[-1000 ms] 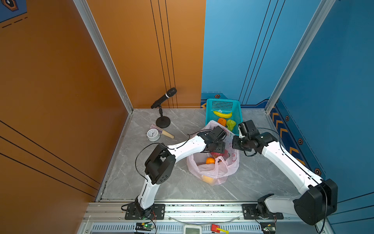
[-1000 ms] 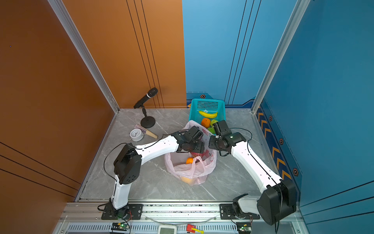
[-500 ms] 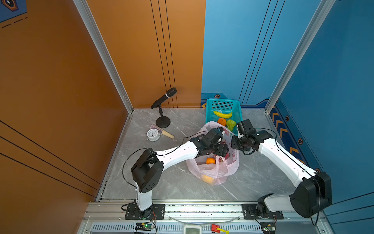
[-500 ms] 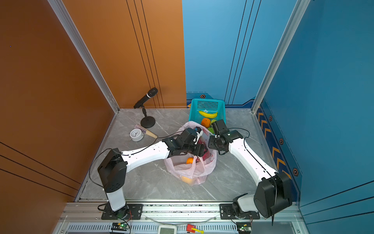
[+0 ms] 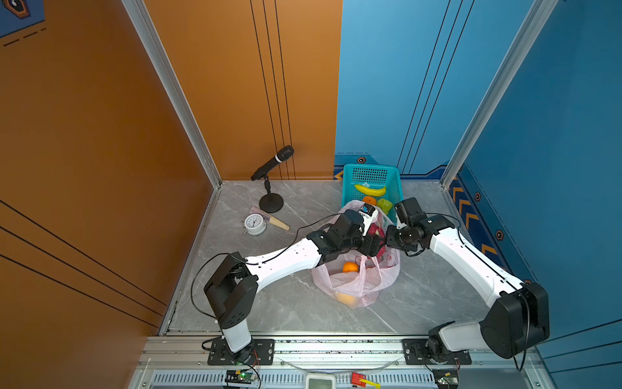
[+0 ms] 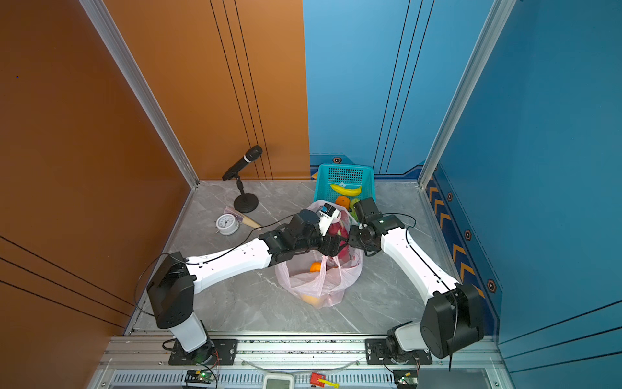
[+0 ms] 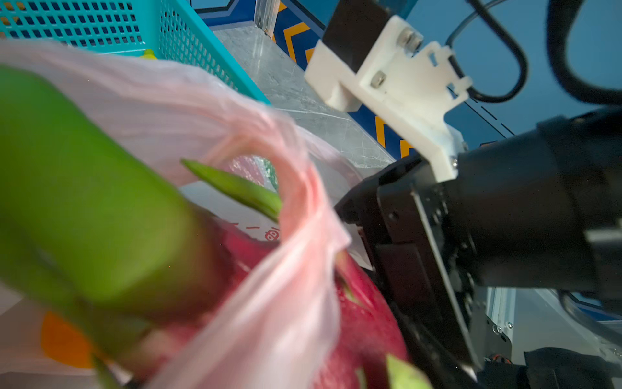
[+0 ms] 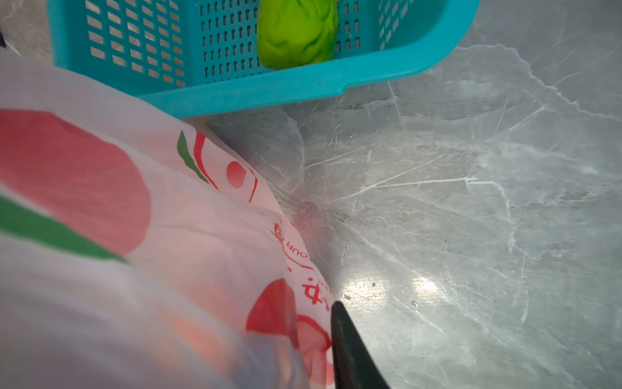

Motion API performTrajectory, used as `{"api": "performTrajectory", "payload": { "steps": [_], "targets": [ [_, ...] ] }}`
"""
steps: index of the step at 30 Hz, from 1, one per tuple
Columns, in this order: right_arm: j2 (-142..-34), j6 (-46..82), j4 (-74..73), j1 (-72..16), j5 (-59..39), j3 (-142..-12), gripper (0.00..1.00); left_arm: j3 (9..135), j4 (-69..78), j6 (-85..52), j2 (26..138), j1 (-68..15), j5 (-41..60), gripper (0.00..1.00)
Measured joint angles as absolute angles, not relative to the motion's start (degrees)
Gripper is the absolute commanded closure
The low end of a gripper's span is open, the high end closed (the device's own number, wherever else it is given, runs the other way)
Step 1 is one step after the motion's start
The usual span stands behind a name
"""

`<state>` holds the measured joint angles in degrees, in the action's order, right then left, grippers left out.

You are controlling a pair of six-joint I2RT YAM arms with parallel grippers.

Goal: Untie the knot of the plastic bag and take out the fruit
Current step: 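Lift the dragon fruit with the left gripper while the right gripper approaches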

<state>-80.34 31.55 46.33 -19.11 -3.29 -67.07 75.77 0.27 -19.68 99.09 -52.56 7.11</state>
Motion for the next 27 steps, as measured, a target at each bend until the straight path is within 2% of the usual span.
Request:
{"api": "performTrajectory", "payload": {
  "steps": [12,21,27],
  "targets": [
    [-71.6,33.4,48.1,-14.0,-10.7,-67.8,0.29,76.3,3.4,-18.2,96.4,-51.8,9.5,0.53],
    [-61.6,35.5,47.6,-6.5,-22.0,-70.0,0.13,77.5,5.2,-20.0,96.3,-50.7,11.8,0.54],
    [-58.0,42.6,40.3,-2.3,-33.6,-70.1,0.06,77.5,10.2,-22.5,95.8,-49.9,14.9,0.54]
  ]
}}
